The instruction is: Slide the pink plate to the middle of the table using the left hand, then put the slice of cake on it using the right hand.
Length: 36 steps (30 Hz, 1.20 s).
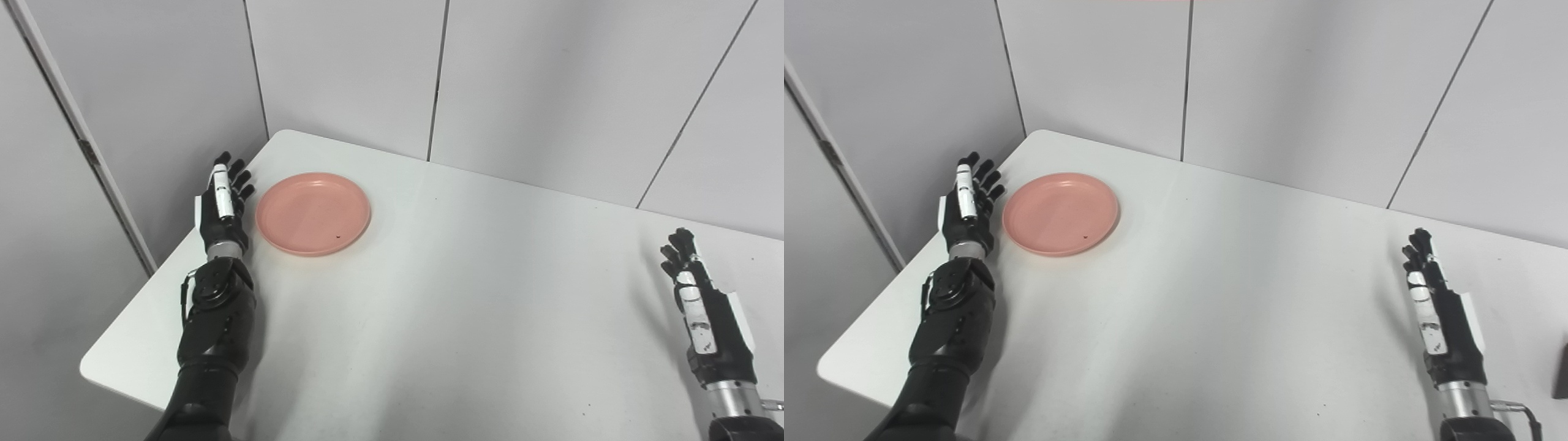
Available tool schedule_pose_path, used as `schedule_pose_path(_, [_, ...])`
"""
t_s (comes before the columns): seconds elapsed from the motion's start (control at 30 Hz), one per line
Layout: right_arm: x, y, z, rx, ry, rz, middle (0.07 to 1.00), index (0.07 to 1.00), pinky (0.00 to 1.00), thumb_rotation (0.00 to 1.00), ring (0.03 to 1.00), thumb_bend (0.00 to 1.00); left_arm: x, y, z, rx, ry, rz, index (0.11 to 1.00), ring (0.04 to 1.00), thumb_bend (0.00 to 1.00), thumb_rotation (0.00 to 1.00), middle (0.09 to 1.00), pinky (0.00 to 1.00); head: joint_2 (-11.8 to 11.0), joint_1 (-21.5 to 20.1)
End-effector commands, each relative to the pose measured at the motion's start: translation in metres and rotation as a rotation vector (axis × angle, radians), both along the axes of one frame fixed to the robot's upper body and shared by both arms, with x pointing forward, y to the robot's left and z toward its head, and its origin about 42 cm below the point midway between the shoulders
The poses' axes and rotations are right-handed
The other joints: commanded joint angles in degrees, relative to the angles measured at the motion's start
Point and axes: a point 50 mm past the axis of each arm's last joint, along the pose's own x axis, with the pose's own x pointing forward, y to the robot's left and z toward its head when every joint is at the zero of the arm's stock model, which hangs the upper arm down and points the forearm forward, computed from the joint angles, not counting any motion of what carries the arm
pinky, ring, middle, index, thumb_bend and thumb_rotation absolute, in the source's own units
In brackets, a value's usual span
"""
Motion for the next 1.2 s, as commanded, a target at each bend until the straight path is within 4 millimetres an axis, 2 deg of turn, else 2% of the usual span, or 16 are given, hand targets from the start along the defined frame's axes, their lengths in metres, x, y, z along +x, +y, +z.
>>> schedule_pose_path(0.0, [-0.038,0.002,-0.053,0.028,0.150,-0.032,0.983,0.987,0.96,1.00,0.959,0.35,0.005,-0.008,0.000,-0.023,0.028,-0.047,0.885,0.889,0.39,1.00,0.884,0.88,0.1,-0.1])
schedule_pose_path(0.47, [-0.040,0.008,-0.048,0.026,0.149,-0.030,0.992,0.998,0.99,1.00,0.976,0.32,0.014,-0.039,0.000,-0.051,0.059,-0.199,0.892,0.892,0.37,1.00,0.897,0.89,0.7,-1.2])
schedule_pose_path(0.57, [-0.040,0.009,-0.048,0.029,0.147,-0.028,0.987,0.995,0.99,1.00,0.972,0.32,0.016,-0.046,0.002,-0.037,0.069,-0.227,0.879,0.874,0.38,1.00,0.882,0.86,0.9,-1.6])
schedule_pose_path(0.83, [-0.041,0.015,-0.045,0.025,0.151,-0.039,0.978,0.983,0.97,1.00,0.964,0.36,0.021,-0.072,0.003,-0.010,0.124,-0.320,0.875,0.870,0.37,1.00,0.884,0.85,1.4,-2.4])
schedule_pose_path(1.17, [-0.046,0.025,-0.035,0.003,0.145,-0.036,0.976,0.981,0.96,1.00,0.959,0.34,0.020,-0.112,0.007,-0.001,0.129,-0.455,0.869,0.871,0.38,1.00,0.880,0.85,2.3,-4.6])
